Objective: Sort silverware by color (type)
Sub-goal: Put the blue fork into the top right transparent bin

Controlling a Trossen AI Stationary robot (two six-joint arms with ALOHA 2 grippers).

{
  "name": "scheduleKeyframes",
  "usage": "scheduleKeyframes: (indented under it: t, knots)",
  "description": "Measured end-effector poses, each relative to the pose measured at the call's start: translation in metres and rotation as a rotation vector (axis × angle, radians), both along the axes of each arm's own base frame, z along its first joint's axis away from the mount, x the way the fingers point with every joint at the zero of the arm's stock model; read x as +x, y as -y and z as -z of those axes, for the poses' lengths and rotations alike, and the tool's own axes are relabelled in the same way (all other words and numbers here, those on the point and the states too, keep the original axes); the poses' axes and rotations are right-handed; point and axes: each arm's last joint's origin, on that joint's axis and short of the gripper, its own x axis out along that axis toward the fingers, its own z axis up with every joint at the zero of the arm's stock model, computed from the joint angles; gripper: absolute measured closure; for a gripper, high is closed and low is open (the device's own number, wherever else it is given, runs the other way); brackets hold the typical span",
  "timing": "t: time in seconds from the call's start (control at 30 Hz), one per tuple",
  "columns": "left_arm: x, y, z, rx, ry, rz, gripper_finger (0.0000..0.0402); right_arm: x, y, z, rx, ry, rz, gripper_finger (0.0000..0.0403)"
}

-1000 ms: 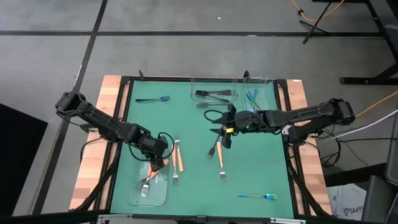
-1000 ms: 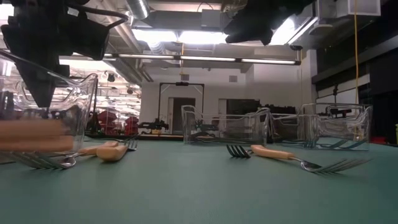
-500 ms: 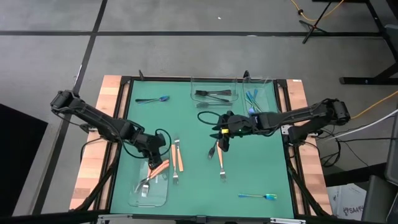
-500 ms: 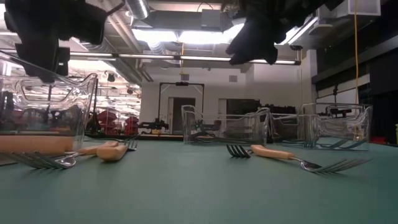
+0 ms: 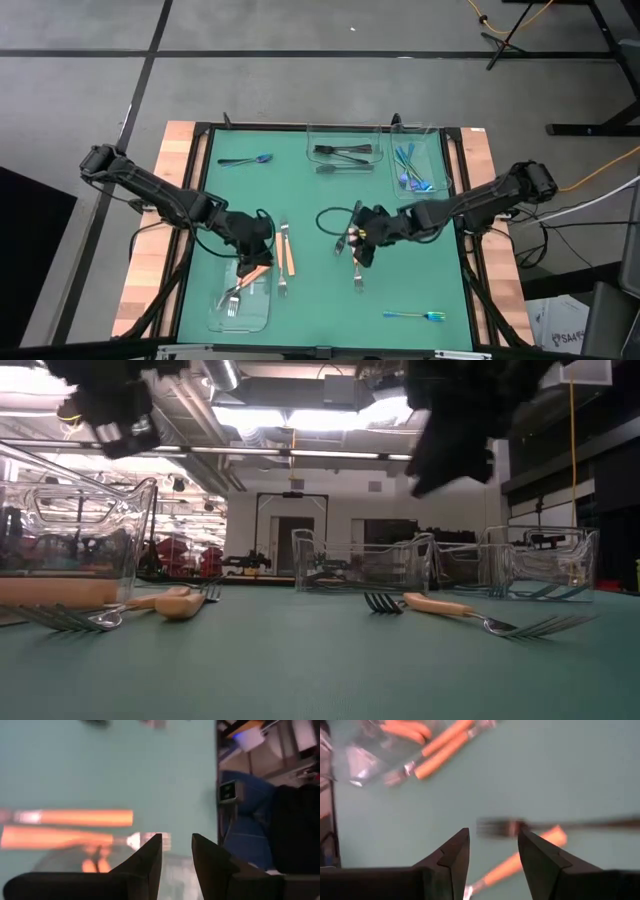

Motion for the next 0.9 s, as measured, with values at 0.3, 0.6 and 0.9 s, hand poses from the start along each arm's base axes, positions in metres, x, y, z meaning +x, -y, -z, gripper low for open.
scheduleKeyframes:
  t: [0.3, 0.6, 0.9]
  knots:
    - [0.014, -0.014, -0.011, 0.239, 0.245, -0.007, 0.0301, -0.017, -0.034, 0.017, 0.116, -0.158, 0.102, 0.0246]
    - [0.019, -0.035, -0.012, 0.366, 0.271, -0.040, 0.0301, -0.044, -0.081, 0.019, 0.144, -0.196, -0.007, 0.0246]
    - [0.022, -0.048, -0.012, 0.376, 0.261, -0.092, 0.0301, -0.083, -0.130, 0.022, 0.144, -0.226, -0.178, 0.0246]
